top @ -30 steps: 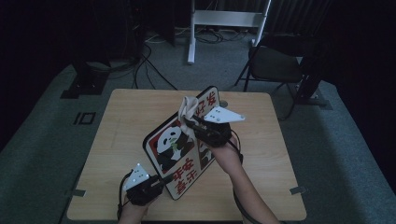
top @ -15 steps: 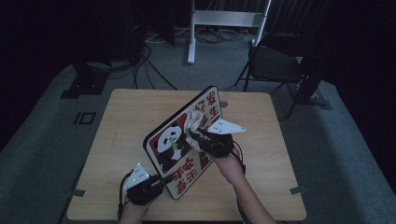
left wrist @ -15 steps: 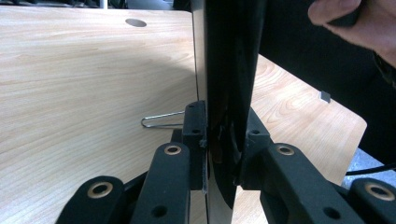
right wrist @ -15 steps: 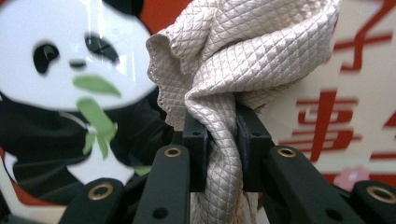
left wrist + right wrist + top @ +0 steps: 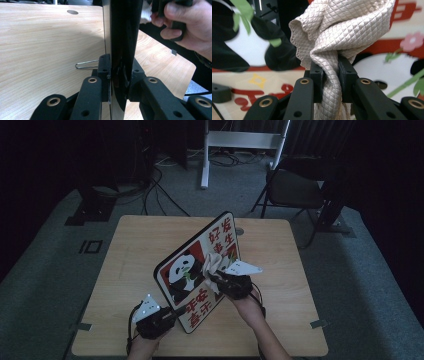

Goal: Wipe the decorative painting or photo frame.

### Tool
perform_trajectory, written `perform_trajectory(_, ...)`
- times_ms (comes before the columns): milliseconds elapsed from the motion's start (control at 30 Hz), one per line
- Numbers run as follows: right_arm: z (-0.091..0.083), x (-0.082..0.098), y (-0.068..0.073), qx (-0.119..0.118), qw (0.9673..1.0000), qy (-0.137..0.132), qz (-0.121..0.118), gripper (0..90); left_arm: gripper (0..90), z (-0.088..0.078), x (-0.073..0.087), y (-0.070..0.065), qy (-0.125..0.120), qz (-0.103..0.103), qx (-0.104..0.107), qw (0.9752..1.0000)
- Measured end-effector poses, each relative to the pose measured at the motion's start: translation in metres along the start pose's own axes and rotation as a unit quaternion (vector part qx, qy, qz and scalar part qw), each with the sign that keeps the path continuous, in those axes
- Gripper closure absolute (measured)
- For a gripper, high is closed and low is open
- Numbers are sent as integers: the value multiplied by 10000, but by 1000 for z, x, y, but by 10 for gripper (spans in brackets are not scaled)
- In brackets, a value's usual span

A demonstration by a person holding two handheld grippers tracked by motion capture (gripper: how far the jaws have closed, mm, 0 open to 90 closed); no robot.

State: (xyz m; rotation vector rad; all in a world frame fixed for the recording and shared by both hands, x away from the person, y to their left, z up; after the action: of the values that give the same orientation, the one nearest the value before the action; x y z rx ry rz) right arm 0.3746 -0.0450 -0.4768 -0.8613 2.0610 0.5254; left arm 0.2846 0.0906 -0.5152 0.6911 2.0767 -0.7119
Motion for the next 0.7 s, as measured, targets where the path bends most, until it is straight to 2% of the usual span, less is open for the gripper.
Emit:
perform_trajectory(233, 8, 24, -3, -75, 9996, 232, 138, 767, 781, 1, -1, 0, 3, 10, -11, 10000)
perform_trajectory(467, 15, 47, -6, -34, 9987, 478, 164, 766, 781, 1, -1, 0, 3, 12, -17, 10000)
perform_trajectory(700, 24, 75, -8, -39, 9966, 776, 283, 766, 781, 1, -1, -1, -1, 10, -16, 10000)
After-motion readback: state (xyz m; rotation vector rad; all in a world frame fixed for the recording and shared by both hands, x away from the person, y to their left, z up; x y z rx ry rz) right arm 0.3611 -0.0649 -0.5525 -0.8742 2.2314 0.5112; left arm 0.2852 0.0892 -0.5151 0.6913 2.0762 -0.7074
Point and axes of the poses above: each handheld gripper's, and its own axes: z roughly forward along the jaws, x roughly out of its underside, y roughly to its left, the point moved 10 cm from there along z, roughly forward along the jaws, and after that the axes turned 9 degrees about y, right-handed, at the moved point
